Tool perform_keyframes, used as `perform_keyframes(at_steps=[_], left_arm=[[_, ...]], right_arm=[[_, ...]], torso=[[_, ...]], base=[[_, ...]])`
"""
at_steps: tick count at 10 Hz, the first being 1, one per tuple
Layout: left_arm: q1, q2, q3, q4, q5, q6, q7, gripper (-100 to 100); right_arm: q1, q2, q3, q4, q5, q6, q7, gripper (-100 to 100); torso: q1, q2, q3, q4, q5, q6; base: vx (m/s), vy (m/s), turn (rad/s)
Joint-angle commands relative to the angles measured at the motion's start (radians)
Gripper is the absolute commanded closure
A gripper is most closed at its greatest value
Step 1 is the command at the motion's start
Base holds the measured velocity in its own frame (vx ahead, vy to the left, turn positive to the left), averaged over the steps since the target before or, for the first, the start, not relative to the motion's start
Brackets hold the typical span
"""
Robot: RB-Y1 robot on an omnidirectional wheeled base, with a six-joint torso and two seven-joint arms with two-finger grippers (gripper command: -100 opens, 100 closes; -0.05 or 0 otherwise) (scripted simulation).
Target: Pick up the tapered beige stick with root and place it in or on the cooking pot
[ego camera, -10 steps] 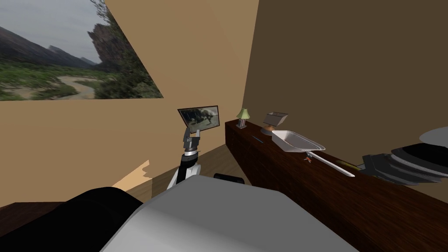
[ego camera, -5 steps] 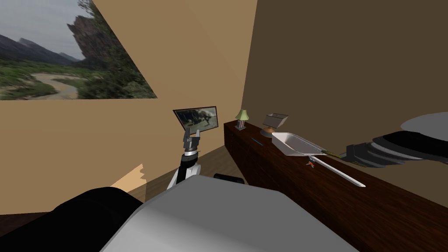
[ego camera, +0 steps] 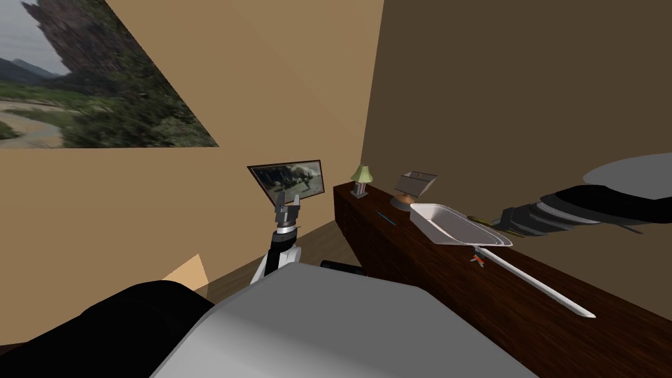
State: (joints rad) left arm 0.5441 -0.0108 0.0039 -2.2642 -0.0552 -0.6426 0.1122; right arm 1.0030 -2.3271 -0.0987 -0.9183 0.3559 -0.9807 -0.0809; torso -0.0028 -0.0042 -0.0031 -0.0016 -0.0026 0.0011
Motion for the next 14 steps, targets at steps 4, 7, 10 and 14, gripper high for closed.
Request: perform_keyframes(at_steps=[4, 7, 10, 14], left_arm=[[0.0, 0.0, 0.0, 0.0, 0.0, 0.0, 0.0, 0], [0.0, 0.0, 0.0, 0.0, 0.0, 0.0, 0.0, 0], [0.0, 0.0, 0.0, 0.0, 0.0, 0.0, 0.0, 0], [0.0, 0.0, 0.0, 0.0, 0.0, 0.0, 0.0, 0]], right_arm=[[0.0, 0.0, 0.0, 0.0, 0.0, 0.0, 0.0, -100], [0.006, -0.05, 0.007, 0.032, -0.035, -0.03, -0.02, -100], [0.009, -0.078, 0.011, 0.047, -0.053, -0.046, -0.031, -100], [0.017, -0.156, 0.023, 0.095, -0.106, -0.092, -0.062, -100]], torso=[[0.001, 0.007, 0.005, 0.002, 0.0, 0.001], [0.001, 0.008, 0.005, 0.002, 0.0, 0.001], [-0.002, 0.012, 0.008, 0.004, -0.001, 0.001], [-0.001, 0.01, 0.006, 0.003, 0.0, 0.001]], base=[[0.005, -0.001, 0.002], [-0.015, -0.013, -0.002], [-0.057, -0.051, 0.005], [-0.034, -0.029, 0.0]])
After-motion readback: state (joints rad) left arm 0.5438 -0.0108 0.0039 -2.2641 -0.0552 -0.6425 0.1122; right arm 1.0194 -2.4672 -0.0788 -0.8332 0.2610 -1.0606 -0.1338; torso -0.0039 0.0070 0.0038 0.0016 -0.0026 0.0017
